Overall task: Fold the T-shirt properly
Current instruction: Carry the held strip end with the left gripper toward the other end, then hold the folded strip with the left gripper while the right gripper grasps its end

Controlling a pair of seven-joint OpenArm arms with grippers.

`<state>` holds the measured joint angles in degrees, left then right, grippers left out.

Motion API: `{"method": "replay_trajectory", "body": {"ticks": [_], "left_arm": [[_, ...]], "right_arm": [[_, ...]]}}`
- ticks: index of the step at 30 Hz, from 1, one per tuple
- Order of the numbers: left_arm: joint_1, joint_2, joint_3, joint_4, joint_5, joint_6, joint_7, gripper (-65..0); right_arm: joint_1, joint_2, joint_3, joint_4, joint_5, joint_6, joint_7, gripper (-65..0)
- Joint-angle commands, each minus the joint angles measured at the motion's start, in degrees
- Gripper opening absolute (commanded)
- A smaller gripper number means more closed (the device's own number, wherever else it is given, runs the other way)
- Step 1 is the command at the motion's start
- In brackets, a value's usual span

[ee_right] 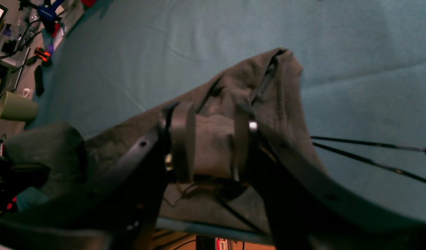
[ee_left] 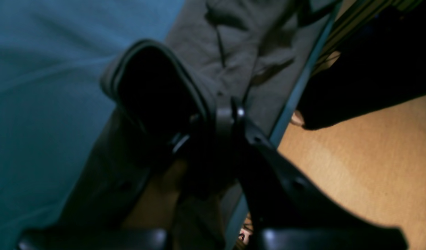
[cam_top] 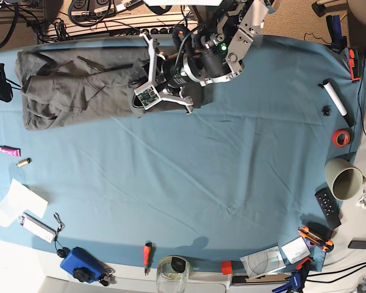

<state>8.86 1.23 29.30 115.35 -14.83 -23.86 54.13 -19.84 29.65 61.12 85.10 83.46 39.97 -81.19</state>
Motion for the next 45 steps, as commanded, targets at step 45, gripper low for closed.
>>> {"method": "replay_trajectory", "body": {"ticks": [45], "left_arm": [[5.73,0.63,-3.21,8.59,3.08,3.52,11.5,-49.6]], "right_arm": [[6.4,1.62,0.7,0.68,-2.05,0.03,1.19,-45.4]]}}
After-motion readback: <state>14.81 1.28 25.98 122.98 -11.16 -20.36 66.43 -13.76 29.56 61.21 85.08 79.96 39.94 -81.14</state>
